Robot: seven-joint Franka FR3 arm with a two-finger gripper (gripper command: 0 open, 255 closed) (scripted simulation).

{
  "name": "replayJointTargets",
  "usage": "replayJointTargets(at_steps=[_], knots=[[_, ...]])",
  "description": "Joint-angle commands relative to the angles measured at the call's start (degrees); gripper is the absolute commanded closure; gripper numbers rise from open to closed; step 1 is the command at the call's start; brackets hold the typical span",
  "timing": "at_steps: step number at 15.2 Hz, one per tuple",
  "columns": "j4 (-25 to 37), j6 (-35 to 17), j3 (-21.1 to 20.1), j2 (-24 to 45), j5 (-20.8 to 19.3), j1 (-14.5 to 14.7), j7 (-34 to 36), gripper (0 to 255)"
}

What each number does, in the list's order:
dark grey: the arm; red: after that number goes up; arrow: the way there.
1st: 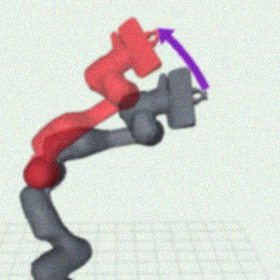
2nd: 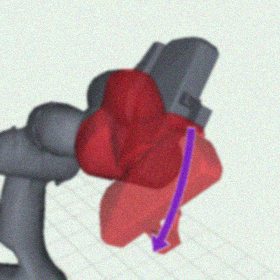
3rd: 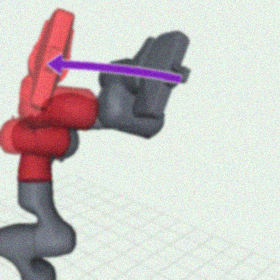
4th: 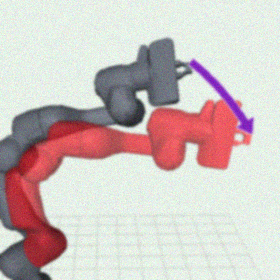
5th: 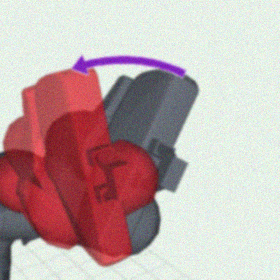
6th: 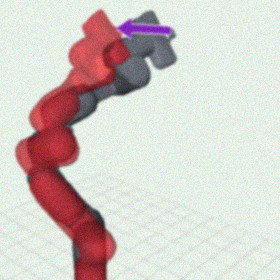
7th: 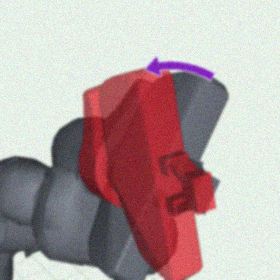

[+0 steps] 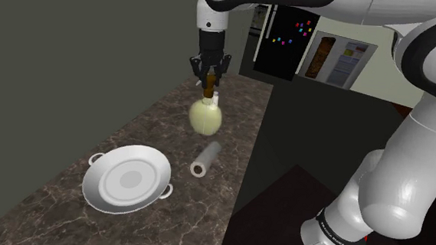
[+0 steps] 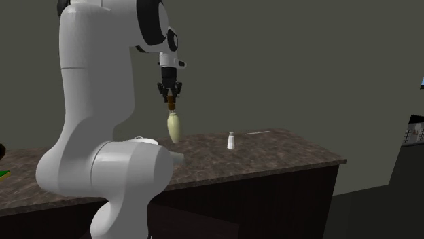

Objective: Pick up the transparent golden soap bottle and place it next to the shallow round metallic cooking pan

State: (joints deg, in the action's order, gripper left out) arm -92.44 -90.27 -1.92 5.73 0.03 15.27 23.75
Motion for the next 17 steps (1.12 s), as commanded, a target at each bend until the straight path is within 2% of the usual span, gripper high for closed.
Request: replayJointTargets(at_steps=[1, 2, 17], knots=[[-0.67, -0.33, -1.22, -0.4, 0.25, 1.46, 2.73, 255], [-0.57, -0.32, -1.78, -0.32, 0.36, 2.14, 3.97, 255], [-11.49, -11.75, -1.78, 0.19, 0.34, 2.12, 3.88, 255]])
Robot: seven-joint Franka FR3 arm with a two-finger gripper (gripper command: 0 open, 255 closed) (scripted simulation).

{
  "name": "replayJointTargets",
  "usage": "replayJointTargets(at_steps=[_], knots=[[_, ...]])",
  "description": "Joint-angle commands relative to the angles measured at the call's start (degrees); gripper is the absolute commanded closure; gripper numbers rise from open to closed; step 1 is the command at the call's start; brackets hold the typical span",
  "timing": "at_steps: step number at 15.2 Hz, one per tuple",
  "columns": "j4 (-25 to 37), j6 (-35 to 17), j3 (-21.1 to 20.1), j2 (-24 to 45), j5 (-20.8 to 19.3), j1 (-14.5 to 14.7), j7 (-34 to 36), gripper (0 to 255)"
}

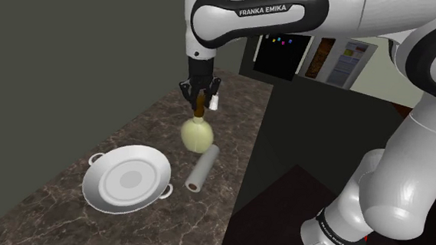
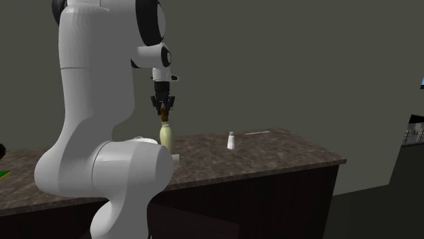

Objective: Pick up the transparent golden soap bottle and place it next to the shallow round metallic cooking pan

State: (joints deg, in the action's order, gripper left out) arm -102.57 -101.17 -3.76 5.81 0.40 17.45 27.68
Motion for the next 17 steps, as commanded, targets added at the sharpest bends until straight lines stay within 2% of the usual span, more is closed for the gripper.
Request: replayJointTargets(at_steps=[1, 4, 12, 13, 17], knots=[[-1.98, -1.59, 0.05, 0.25, -0.03, -0.06, -0.06, 255], [-3.86, -4.0, 0.05, 0.77, -0.07, -0.05, -0.06, 255], [-3.85, -3.99, 0.03, 0.77, -0.07, -0.07, -0.06, 255], [-3.38, -3.83, 0.04, 1.08, -0.09, -0.08, -0.07, 0], [-3.3, -3.61, 0.11, 0.93, -0.1, -0.17, -0.24, 0]])
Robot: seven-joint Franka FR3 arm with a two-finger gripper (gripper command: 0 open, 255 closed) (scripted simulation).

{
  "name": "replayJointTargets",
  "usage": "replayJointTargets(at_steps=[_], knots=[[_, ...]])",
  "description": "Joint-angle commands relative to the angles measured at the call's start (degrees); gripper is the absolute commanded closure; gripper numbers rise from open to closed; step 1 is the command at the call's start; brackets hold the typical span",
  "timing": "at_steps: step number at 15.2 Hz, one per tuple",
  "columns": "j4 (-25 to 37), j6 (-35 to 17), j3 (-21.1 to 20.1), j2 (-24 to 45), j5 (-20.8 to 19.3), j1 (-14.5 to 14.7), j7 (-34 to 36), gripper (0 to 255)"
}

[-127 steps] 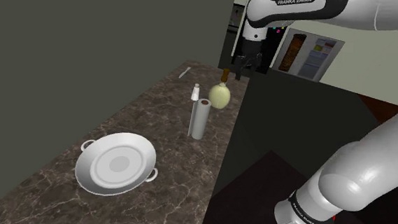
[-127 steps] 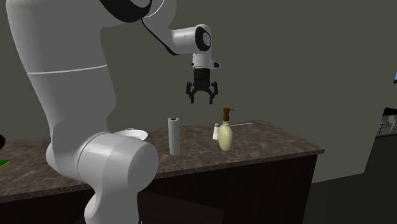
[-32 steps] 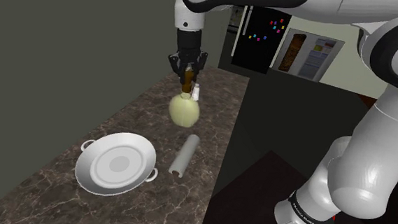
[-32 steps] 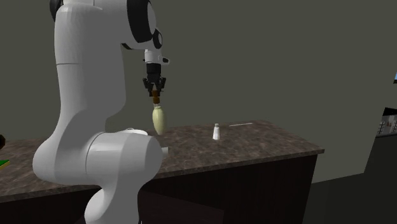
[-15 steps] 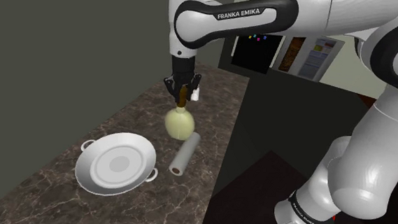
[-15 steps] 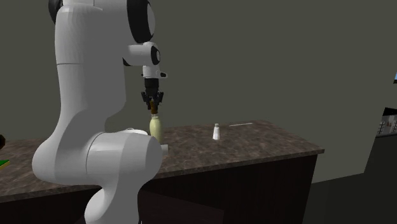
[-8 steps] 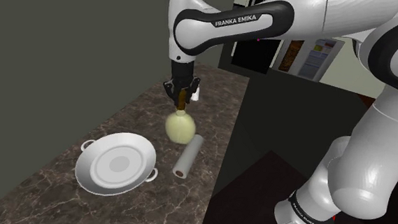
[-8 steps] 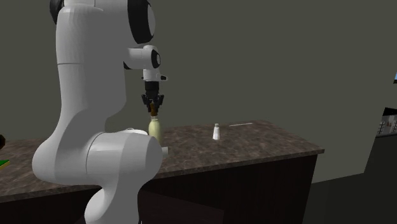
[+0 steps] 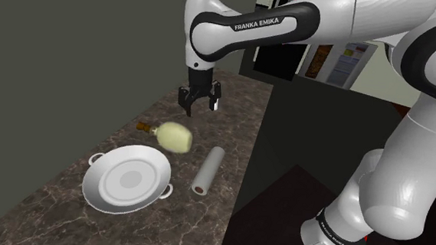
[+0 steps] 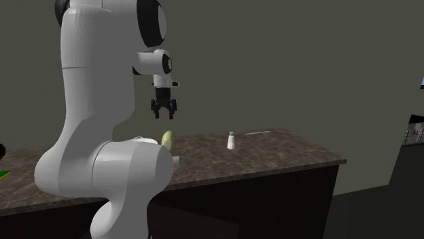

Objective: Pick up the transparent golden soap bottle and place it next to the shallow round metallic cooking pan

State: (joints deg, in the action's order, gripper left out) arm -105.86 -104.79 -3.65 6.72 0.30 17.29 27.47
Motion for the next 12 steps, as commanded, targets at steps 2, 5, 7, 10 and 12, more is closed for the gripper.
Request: replayJointTargets(at_steps=[2, 5, 7, 10, 12], knots=[[1.26, 1.53, -0.07, -0.24, 0.03, 0.08, 0.16, 0], [6.85, 6.94, -0.06, -0.05, 0.01, 0.07, 0.17, 0], [6.85, 6.94, -0.06, -0.06, 0.01, 0.07, 0.17, 0], [6.86, 6.94, -0.06, -0.05, 0.01, 0.07, 0.17, 0], [6.86, 6.94, -0.06, -0.05, 0.01, 0.07, 0.17, 0]])
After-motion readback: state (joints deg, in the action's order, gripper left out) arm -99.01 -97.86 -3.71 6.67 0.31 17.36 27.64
